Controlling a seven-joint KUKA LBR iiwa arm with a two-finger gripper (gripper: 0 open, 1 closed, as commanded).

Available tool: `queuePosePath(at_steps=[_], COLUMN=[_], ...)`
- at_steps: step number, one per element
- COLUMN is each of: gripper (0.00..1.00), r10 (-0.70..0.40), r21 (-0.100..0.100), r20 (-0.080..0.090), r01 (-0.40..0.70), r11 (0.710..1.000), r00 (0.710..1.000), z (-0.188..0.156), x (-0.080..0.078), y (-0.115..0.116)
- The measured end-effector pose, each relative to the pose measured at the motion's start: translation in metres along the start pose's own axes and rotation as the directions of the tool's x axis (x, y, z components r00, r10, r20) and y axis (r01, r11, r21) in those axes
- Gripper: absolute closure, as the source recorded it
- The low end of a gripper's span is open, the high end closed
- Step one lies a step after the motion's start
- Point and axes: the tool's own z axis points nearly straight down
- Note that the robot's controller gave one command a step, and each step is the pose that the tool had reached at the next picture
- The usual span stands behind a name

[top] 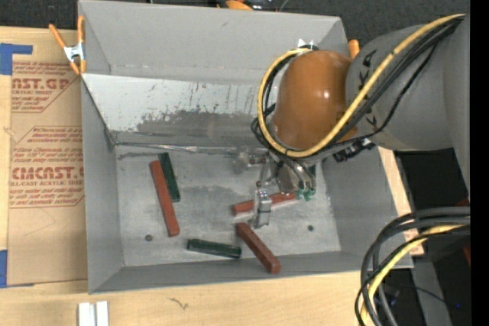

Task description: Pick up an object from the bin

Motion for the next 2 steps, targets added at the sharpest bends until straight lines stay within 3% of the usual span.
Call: queuePosePath(at_steps=[1, 2], gripper=[0.00, 1.00], r10=[-0.050, -0.051], r21=[-0.001, -0.003], r20=[0.007, 0.013], r01=[0.050, 0.051], r11=[0.999, 0.999], r00=[0.999, 0.999], z=[0.0790, 0.0745], x=[0.0107, 0.0086], y=[-0.0297, -0.0276])
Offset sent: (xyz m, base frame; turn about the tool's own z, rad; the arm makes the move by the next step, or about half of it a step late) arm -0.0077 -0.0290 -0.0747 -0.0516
